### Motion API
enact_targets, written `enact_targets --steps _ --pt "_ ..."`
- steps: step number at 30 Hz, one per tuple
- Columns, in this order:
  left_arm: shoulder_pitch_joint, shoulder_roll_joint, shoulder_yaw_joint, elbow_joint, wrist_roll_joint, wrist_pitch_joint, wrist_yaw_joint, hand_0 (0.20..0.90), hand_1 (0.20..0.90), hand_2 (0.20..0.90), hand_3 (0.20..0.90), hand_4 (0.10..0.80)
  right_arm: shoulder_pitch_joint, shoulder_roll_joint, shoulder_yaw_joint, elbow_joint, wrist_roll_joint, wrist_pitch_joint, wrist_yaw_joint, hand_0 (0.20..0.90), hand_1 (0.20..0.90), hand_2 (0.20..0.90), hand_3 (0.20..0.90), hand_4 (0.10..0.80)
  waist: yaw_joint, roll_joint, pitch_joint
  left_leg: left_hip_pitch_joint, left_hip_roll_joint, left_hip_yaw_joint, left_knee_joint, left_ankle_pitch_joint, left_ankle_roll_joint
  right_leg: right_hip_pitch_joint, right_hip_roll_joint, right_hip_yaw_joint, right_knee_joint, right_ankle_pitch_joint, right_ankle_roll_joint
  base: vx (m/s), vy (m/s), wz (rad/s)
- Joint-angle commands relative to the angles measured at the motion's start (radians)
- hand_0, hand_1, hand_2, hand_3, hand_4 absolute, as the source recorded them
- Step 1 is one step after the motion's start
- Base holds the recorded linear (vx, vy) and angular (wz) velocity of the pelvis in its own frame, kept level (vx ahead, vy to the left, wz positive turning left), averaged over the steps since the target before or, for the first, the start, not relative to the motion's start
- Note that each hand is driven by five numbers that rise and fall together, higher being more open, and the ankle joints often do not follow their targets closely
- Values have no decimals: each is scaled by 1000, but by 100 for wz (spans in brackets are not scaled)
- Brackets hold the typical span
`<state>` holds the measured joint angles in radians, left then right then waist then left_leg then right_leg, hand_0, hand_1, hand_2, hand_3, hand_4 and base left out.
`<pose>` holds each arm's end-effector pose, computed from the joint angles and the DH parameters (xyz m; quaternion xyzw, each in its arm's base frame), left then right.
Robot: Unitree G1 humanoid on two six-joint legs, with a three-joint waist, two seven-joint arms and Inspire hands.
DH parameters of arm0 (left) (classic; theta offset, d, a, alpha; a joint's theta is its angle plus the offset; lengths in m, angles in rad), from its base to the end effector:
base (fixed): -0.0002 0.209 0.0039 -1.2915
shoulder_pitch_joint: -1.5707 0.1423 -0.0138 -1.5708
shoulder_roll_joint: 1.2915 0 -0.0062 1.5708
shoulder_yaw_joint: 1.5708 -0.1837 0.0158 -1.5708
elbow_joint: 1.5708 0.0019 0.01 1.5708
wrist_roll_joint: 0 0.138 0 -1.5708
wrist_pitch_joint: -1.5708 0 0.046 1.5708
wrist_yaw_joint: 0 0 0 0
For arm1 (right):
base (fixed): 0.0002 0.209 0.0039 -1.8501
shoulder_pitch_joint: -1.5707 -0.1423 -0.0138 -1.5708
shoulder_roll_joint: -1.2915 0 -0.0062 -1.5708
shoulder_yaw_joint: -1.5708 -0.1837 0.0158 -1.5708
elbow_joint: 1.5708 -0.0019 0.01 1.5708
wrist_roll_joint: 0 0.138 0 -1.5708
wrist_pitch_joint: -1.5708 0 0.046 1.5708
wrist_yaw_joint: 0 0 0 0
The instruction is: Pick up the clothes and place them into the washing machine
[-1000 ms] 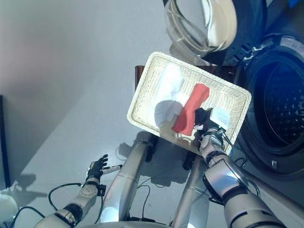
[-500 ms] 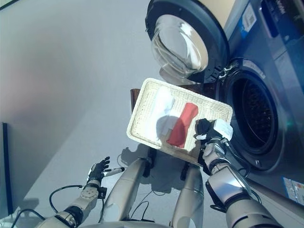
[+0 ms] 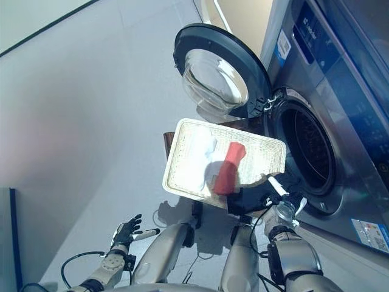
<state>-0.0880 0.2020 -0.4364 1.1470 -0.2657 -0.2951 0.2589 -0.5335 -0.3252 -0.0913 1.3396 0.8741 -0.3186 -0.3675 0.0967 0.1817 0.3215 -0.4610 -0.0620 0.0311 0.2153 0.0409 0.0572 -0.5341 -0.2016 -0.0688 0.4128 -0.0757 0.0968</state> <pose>0.1220 0.1802 -0.1034 0.1400 0.3761 0.0441 0.9149 0.2412 -0.2568 -0.0223 0.2144 0.2032 -0.4553 0.8399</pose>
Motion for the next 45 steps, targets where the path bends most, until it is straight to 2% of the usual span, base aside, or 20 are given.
enact_targets --steps 1,7,11,13,14,15,16,17,19,22,23,27,29,30,31,33,36,38,42,45 --pt "37 5 13 -17 -24 -49 13 900 900 900 900 800 -58 -64 -54 -83 141 -127 27 200 200 200 200 300 -5 38 -11 -86 -12 -15 -2 39 -77 18 -3 -34 -98 85 -12 -6 54 -4" --pt "38 -4 -11 -13 -50 -49 6 900 900 900 900 800 -155 -123 -78 -107 168 -156 -9 200 200 200 200 300 -7 65 5 -123 -9 -6 19 30 -74 -24 -2 -11 -84 80 -15 -6 30 -10" --pt "35 -8 -19 -10 -65 -49 0 900 900 900 900 800 -209 -149 -76 -129 157 -172 -35 200 200 200 200 300 -8 70 18 -159 -7 1 56 18 -71 -60 7 4 -52 69 -22 4 5 -5" --pt "33 -7 -26 -13 -77 -50 1 900 900 900 900 800 -256 -174 -68 -131 151 -183 -53 200 200 200 200 300 -8 71 30 -198 -7 0 107 4 -68 -89 15 16 -19 59 -30 -15 -21 -15" --pt "30 -4 -31 -14 -84 -47 -2 900 900 900 900 800 -296 -200 -60 -132 140 -194 -70 200 200 200 200 300 -12 69 40 -233 -7 -5 162 -18 -60 -121 25 29 20 49 -39 74 -68 -20" --pt "24 -1 -29 -13 -82 -44 -3 900 900 900 900 800 -310 -214 -55 -132 132 -193 -76 200 200 200 200 300 -12 62 41 -248 -15 -26 204 -57 -65 -130 30 44 50 13 -38 -21 -53 -18" --pt "23 -2 -29 -13 -82 -44 -3 900 900 900 900 800 -313 -215 -54 -131 132 -193 -76 200 200 200 200 300 -13 65 48 -264 -10 -15 210 -33 -60 -144 30 36 53 34 -45 79 -45 -13" --pt "19 2 -31 -11 -83 -43 -5 900 900 900 900 800 -327 -228 -50 -127 127 -197 -82 200 200 200 200 300 -13 60 45 -266 -16 -35 230 -69 -61 -150 37 49 78 3 -44 -1 -34 -6" --pt "14 9 -27 -7 -82 -39 -8 900 900 900 900 800 -379 -278 -22 -122 107 -195 -90 200 200 200 200 300 -14 55 43 -314 -17 -42 322 -115 -53 -204 46 61 169 -36 -58 59 -46 -1" --pt "17 11 -22 -7 -85 -39 -9 900 900 900 900 800 -412 -316 -4 -124 90 -193 -98 200 200 200 200 300 -12 53 36 -336 -13 -43 352 -133 -49 -237 50 71 213 -57 -65 11 0 -5" --pt "25 14 -24 -10 -82 -39 -13 900 900 900 900 800 -440 -359 8 -121 76 -191 -105 200 200 200 200 300 -12 52 31 -347 -12 -40 370 -144 -46 -251 51 77 233 -67 -70 18 -5 -13" --pt "36 17 -27 -14 -85 -46 -13 900 900 900 900 800 -492 -413 20 -154 23 -206 -172 200 200 200 200 300 -17 59 19 -348 -9 -35 373 -153 -47 -268 55 89 254 -87 -76 33 15 -12" --pt "61 27 -37 -39 -87 -60 -17 900 900 900 900 800 -551 -513 49 -194 -51 -210 -223 200 200 200 200 300 -16 68 9 -348 -11 -28 369 -158 -46 -283 56 104 270 -97 -83 21 52 -8" --pt "61 24 -38 -41 -87 -59 -16 900 900 900 900 800 -557 -516 54 -191 -53 -208 -225 200 200 200 200 300 -15 70 9 -348 -11 -27 369 -158 -46 -284 56 105 271 -97 -83 3 69 -7" --pt "76 37 -37 -60 -93 -69 -14 900 900 900 900 800 -606 -573 96 -195 -69 -198 -220 200 200 200 200 300 -9 74 7 -352 -13 -21 365 -157 -47 -298 56 114 269 -92 -83 -1 48 -7" --pt "78 41 -33 -64 -106 -68 -13 900 900 900 900 800 -672 -595 167 -176 -74 -182 -203 200 200 200 200 300 -3 78 7 -361 -11 -14 359 -155 -45 -315 62 127 256 -80 -81 -5 58 -21" --pt "71 39 -34 -60 -112 -67 -11 900 900 900 900 800 -696 -566 208 -170 -70 -171 -179 200 200 200 200 300 0 73 10 -369 -6 -8 361 -155 -42 -324 73 135 241 -65 -78 15 6 -28" --pt "61 31 -32 -44 -131 -64 -8 900 900 900 900 800 -703 -509 225 -157 -54 -160 -149 200 200 200 200 300 -1 63 11 -371 1 -2 368 -164 -36 -328 88 144 228 -51 -74 32 5 -22" --pt "42 12 -40 -26 -147 -63 -11 900 900 900 900 800 -672 -436 199 -140 -23 -170 -135 200 200 200 200 300 -11 58 7 -350 6 0 355 -166 -41 -309 85 134 217 -52 -72 32 2 -22" --pt "34 13 -36 -14 -145 -64 -12 900 900 900 900 800 -646 -420 182 -148 -26 -167 -131 200 200 200 200 300 -21 52 4 -328 6 0 330 -160 -47 -288 83 129 207 -53 -73 20 -2 -5"
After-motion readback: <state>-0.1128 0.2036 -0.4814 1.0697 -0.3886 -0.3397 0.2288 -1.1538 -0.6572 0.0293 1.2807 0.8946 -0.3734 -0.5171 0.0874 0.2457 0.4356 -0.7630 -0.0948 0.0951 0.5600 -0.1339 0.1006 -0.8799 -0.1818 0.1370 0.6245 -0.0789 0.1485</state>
